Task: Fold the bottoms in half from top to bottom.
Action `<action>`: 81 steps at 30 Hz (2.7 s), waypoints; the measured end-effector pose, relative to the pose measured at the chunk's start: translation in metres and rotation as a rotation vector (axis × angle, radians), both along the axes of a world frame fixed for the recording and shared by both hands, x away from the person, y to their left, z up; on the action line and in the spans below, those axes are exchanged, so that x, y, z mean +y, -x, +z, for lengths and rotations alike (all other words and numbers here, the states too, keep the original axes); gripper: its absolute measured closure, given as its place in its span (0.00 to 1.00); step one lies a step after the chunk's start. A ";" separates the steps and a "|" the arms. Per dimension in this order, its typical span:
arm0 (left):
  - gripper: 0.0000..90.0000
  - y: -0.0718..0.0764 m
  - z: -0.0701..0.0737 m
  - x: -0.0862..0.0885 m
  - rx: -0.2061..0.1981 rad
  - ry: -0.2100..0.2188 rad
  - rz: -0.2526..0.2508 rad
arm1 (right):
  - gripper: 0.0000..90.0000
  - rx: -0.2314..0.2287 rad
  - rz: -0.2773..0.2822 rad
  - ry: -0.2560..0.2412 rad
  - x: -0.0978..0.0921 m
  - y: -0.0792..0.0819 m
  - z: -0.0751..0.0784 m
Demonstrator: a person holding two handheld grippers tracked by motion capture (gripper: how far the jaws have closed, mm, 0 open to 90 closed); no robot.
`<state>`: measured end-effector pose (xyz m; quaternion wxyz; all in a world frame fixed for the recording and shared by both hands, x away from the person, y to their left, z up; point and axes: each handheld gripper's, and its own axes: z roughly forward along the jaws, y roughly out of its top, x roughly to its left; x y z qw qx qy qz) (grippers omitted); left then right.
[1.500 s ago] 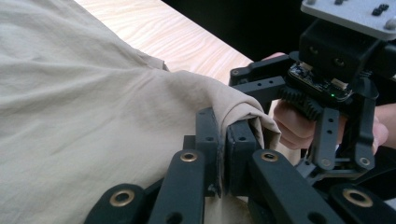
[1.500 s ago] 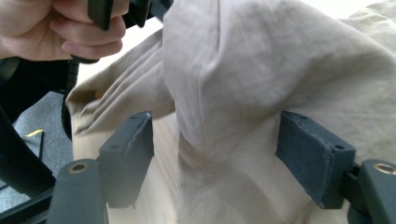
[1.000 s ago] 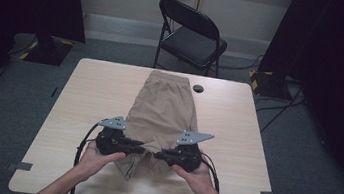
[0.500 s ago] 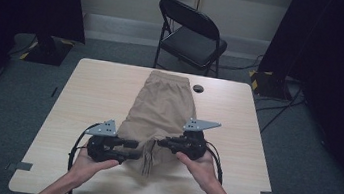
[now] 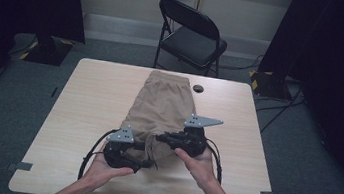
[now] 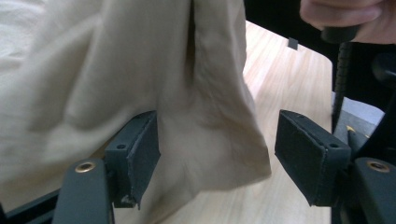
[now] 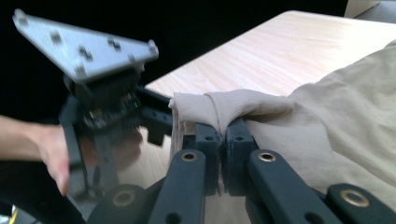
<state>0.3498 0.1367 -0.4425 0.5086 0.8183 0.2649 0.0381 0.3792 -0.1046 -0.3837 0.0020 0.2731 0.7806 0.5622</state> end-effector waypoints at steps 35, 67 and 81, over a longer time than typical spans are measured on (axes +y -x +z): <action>0.97 -0.032 0.017 0.028 0.085 0.097 0.001 | 0.54 0.114 -0.076 0.192 -0.030 0.002 -0.064; 0.97 -0.061 -0.009 0.032 0.150 0.034 0.045 | 0.56 0.169 -0.197 0.218 -0.002 -0.017 -0.106; 0.97 -0.056 -0.006 0.045 0.152 0.018 0.038 | 0.97 0.319 0.142 0.229 -0.008 -0.008 -0.101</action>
